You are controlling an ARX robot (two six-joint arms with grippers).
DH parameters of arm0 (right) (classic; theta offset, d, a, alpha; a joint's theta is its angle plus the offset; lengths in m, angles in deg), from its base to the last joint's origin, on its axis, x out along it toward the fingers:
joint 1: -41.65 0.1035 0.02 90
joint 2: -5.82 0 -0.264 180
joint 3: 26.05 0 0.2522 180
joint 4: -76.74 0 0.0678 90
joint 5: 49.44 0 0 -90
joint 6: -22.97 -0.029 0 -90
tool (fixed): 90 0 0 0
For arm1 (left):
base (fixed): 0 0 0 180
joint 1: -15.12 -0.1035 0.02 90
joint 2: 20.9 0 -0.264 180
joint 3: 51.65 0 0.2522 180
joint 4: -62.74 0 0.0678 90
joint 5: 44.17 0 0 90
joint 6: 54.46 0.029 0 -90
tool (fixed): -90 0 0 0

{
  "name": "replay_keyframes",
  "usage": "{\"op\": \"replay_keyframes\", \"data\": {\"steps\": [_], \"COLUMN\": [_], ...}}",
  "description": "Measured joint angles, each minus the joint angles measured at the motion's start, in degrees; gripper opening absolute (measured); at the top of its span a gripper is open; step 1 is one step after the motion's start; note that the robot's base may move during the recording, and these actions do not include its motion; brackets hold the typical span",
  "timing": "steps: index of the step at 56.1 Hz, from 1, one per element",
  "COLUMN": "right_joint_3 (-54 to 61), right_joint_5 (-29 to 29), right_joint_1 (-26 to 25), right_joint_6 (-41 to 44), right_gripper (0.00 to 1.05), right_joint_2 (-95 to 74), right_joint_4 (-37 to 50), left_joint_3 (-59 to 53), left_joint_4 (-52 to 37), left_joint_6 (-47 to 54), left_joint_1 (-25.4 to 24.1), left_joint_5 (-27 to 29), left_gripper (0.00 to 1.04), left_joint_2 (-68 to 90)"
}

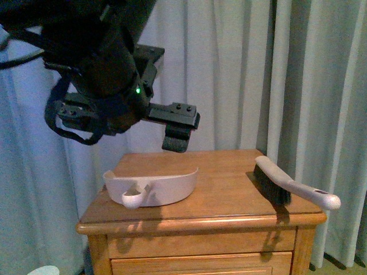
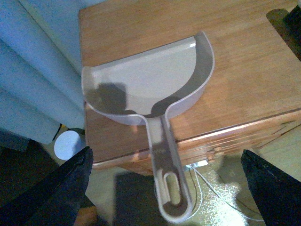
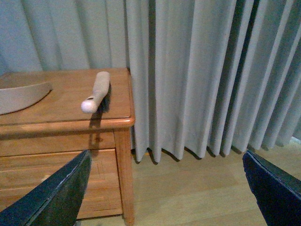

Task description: Clean up trash

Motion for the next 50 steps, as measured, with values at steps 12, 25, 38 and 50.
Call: {"op": "replay_keyframes", "data": {"steps": [12,25,38,50], "right_joint_3": [0.02,0.02,0.00,0.00], "right_joint_5": [0.00,0.00,-0.02,0.00], "right_joint_1": [0.00,0.00,0.00,0.00], "right_joint_6": [0.00,0.00,0.00,0.00], "right_gripper": [0.97,0.97,0.97,0.97], "right_joint_2": [0.00,0.00,0.00,0.00], "right_joint_4": [0.00,0.00,0.00,0.00], "left_joint_3": [2.36,2.38,2.38,2.36], "left_joint_4": [1.11,0.07,-1.07,-2.08], "left_joint_6": [-2.82,-4.09,-4.26,-4.46], "left_joint_1": [-0.59,-0.74,-2.12,-2.56], "left_joint_5": [2.80,3.63,3.82,3.39], "left_gripper": [0.97,0.97,0.97,0.97], "left_joint_2": [6.82,10.73,12.83,14.23]}}
